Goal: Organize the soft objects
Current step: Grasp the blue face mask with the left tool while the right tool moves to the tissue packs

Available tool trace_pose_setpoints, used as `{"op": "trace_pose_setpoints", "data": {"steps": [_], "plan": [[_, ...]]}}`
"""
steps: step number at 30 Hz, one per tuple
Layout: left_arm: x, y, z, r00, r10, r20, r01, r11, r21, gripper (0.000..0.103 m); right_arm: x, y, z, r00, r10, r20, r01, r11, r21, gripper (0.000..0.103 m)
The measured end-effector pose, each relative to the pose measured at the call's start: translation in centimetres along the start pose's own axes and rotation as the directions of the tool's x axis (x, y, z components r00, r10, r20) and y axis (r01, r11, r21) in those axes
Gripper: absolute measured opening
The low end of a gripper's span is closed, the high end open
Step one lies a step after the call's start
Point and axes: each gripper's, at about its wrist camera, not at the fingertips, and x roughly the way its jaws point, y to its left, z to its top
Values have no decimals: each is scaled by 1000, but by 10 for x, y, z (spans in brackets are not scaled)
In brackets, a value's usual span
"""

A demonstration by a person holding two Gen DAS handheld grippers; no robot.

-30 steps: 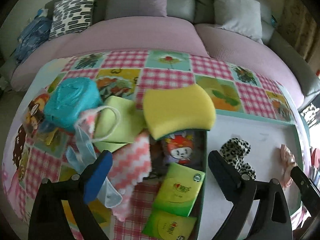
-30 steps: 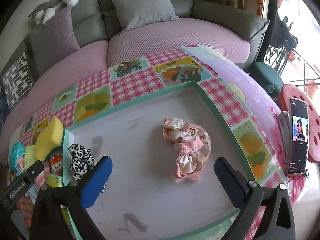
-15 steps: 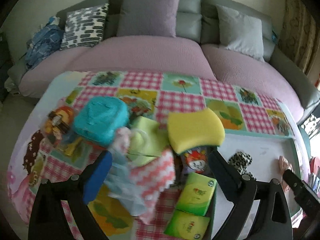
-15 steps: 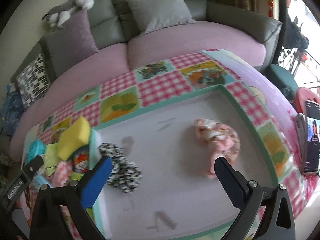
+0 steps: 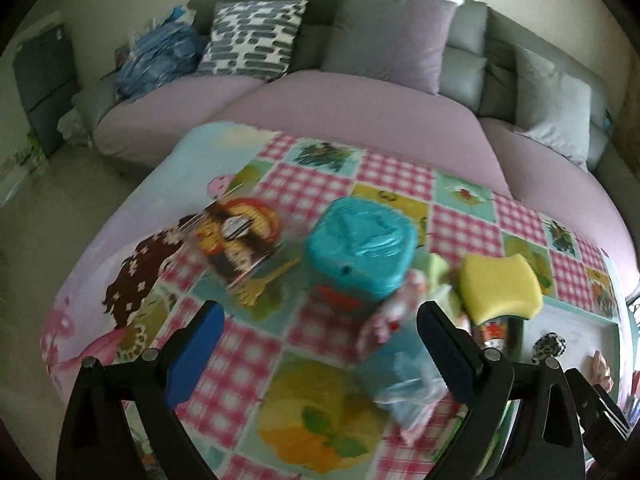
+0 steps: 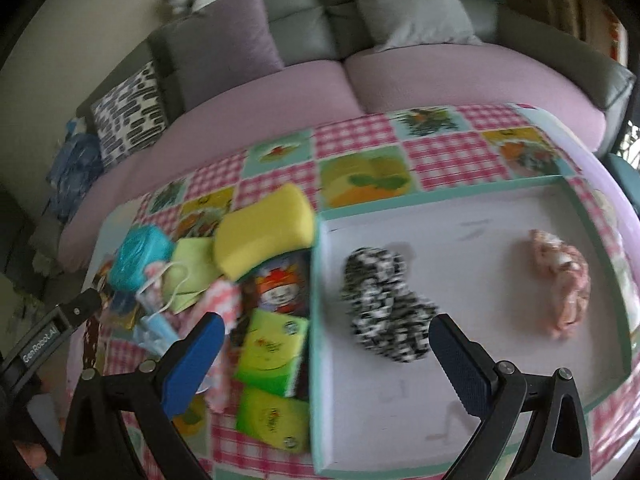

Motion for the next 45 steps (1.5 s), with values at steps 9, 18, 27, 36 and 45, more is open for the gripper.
{"op": "trace_pose_setpoints", "data": {"steps": [9,18,27,36,45], "plan": [[12,19,-5,996,-46,-72,41,997,-66,97,25,47,-17,998,10,-67,-19,990,-137,103],[21,-9,-13,980,-140,-141,137,990,-34,97,43,46,-26,992,-17,-128,-1,990,-141,103],[42,-21,-23,964,-141,-227,136,990,-37,97,47,38,-24,990,-44,-137,26,991,-130,103],[52,-33,-29,951,-151,-269,153,988,-15,97,47,35,-24,989,-48,-141,32,993,-117,103],[85,-38,-40,921,-143,-363,143,989,-28,93,52,34,-26,986,-59,-157,40,991,-124,103]]}}
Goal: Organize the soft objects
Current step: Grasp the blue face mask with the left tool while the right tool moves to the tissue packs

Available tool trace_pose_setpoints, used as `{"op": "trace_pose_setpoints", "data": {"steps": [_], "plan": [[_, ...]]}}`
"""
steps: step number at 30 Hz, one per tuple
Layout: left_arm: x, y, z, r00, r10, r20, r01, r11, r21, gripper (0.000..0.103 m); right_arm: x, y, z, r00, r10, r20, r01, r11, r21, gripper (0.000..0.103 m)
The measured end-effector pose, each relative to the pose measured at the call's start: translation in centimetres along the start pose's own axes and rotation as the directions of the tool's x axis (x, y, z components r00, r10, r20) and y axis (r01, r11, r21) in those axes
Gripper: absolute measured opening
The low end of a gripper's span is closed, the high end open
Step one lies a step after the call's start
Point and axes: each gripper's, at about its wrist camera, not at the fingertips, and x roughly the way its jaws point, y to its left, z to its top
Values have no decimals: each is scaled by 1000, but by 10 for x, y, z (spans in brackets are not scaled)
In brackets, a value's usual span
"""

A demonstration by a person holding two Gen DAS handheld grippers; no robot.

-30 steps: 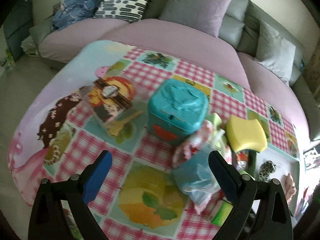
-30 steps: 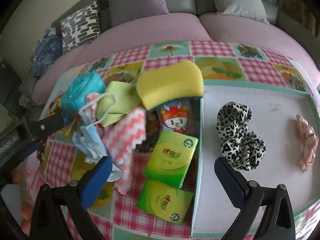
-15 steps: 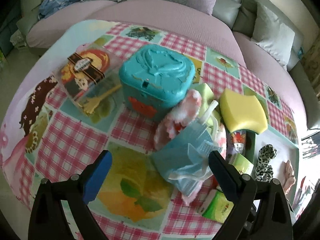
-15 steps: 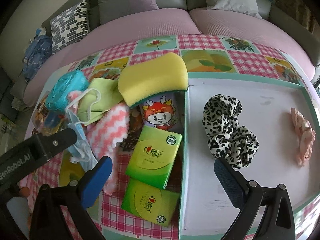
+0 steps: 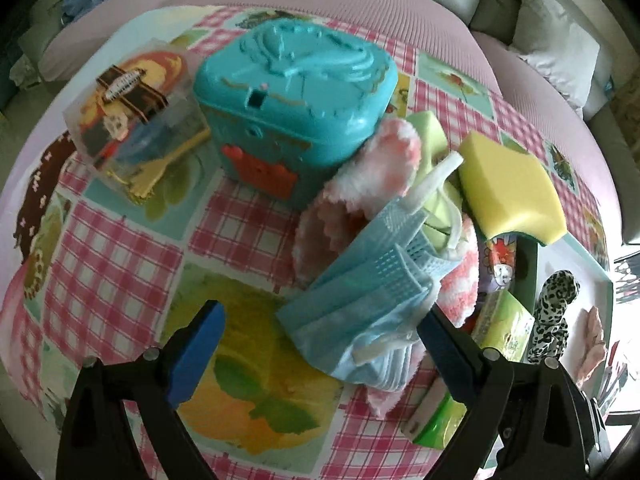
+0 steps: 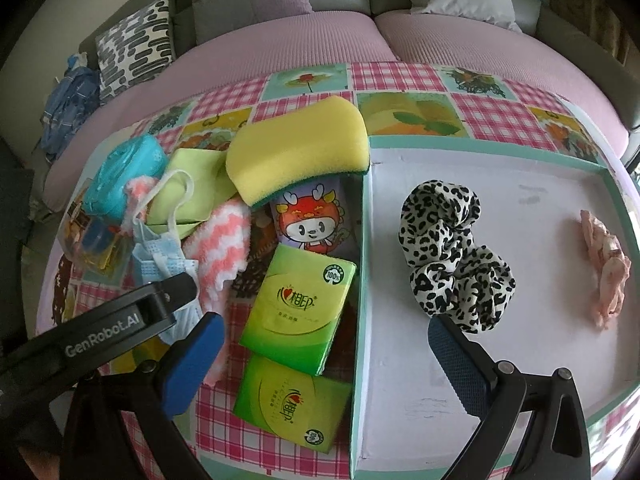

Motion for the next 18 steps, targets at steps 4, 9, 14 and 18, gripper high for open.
{"op": "trace_pose_setpoints", "data": {"steps": [4,9,14,18], "plan": [[5,0,0,999,-42,-11,42,999,-5,69,0,-1,0,1000,-1,-3,1,1000,3,103],[6,-1,0,996,-84,-17,84,996,2,49,-1,-2,0,1000,-2,-2,2,1000,6,103],[7,-2,2,993,-121,-17,121,993,7,39,-1,-5,1,1000,-2,-5,2,1000,12,103],[0,6,5,989,-145,4,145,989,-18,34,-2,-6,1,1000,0,-3,0,1000,16,103]]}}
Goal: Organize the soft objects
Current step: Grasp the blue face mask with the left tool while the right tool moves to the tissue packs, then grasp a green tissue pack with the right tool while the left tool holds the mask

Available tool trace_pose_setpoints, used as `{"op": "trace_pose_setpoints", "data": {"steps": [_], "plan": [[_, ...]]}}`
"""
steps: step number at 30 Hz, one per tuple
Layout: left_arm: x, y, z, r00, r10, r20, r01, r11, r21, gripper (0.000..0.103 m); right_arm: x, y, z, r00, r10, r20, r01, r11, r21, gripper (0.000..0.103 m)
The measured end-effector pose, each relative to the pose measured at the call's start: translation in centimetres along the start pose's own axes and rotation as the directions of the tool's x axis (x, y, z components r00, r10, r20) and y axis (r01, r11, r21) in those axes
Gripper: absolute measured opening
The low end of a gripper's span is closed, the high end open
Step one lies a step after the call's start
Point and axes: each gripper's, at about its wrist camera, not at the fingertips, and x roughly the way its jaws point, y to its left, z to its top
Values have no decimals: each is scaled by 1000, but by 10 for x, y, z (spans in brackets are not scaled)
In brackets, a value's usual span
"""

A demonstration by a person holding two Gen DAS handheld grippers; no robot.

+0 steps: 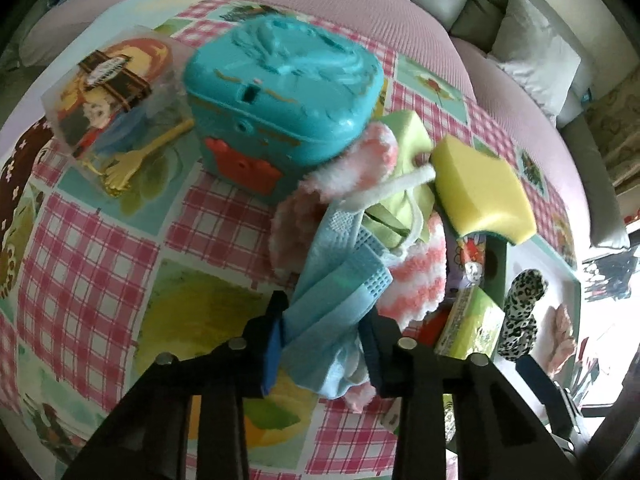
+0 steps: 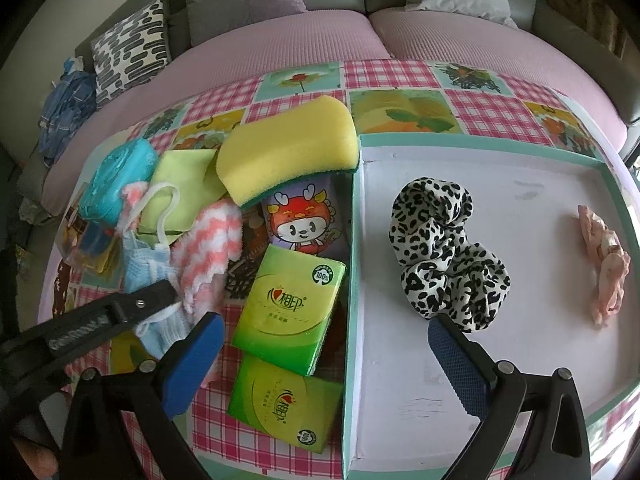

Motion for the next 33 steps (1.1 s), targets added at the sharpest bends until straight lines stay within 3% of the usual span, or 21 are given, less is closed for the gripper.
{"op": "trace_pose_setpoints", "data": {"steps": [15,24,33], "plan": [[-39,19,-5,995,-58,84,61,998,-34,29,-1,-7,2,1000,-5,7,5,1000,21,103],[-60,29,-1,985,-48,166,60,996,-71,29,-5,4,2,999,48,19,-47,999,-12,88],[-59,33,2,985,-49,165,65,994,-93,29,-4,28,-3,996,85,5,-84,992,-91,71]]}}
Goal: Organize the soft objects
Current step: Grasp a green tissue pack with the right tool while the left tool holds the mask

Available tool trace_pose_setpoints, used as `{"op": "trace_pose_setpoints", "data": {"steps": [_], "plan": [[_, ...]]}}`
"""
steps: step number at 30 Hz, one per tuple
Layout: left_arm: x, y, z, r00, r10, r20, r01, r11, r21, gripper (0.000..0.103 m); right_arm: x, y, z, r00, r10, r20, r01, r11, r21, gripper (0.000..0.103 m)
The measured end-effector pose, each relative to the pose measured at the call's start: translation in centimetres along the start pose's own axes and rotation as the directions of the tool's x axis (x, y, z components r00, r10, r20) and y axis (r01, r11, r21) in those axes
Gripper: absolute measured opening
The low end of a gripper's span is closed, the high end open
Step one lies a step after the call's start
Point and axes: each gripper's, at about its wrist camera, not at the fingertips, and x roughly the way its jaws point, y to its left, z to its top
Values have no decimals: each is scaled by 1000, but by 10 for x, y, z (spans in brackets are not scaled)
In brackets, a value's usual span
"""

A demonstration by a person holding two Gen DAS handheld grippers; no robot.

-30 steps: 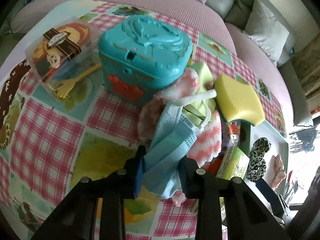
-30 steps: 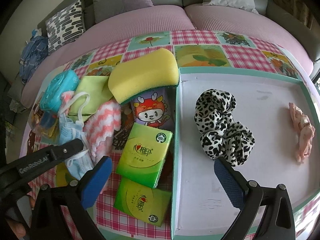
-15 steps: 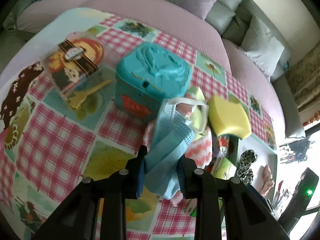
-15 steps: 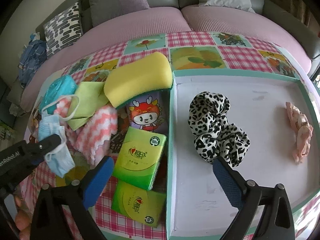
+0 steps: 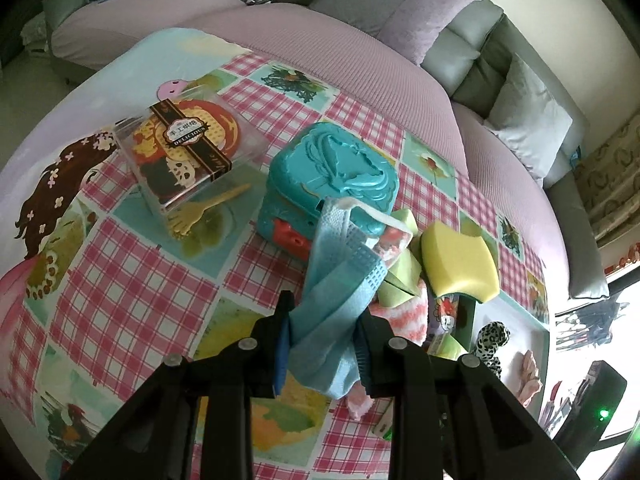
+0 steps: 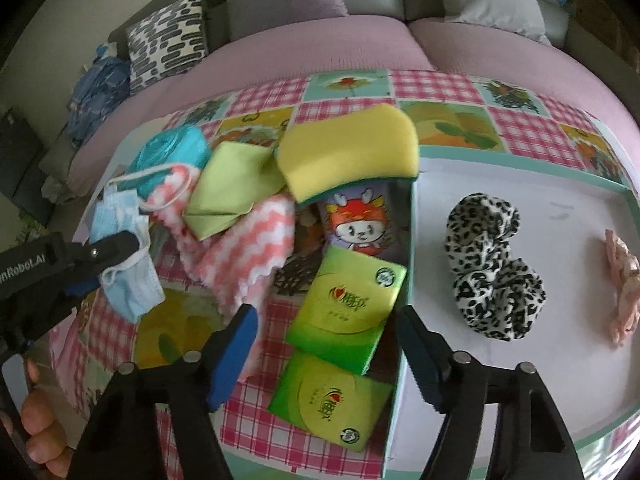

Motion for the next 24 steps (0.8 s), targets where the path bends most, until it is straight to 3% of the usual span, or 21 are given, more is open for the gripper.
{"op": "trace_pose_setpoints", "data": {"steps": [6,24], "plan": [[2,-2,-1,1000,-2,-9,2,1000,0,29,6,1,-1,1000,-25,-18,25,1000,-11,61],[6,0,0,1000,-4,-23,4,1000,8,29,18,3,1,998,-41,-39,41,999,-8,57]]}}
